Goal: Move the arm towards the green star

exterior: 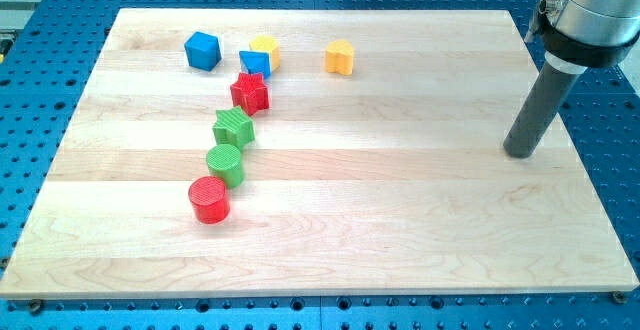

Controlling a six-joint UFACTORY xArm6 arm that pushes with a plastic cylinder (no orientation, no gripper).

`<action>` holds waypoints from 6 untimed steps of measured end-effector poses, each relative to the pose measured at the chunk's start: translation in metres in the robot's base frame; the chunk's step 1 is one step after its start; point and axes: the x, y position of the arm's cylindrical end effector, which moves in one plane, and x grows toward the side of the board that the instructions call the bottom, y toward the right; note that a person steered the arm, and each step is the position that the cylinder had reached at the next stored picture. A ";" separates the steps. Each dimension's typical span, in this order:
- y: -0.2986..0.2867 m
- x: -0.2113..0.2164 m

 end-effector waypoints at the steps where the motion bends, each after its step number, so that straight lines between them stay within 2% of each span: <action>1: -0.004 0.000; 3: -0.074 0.031; 4: -0.111 0.031; 6: -0.140 0.015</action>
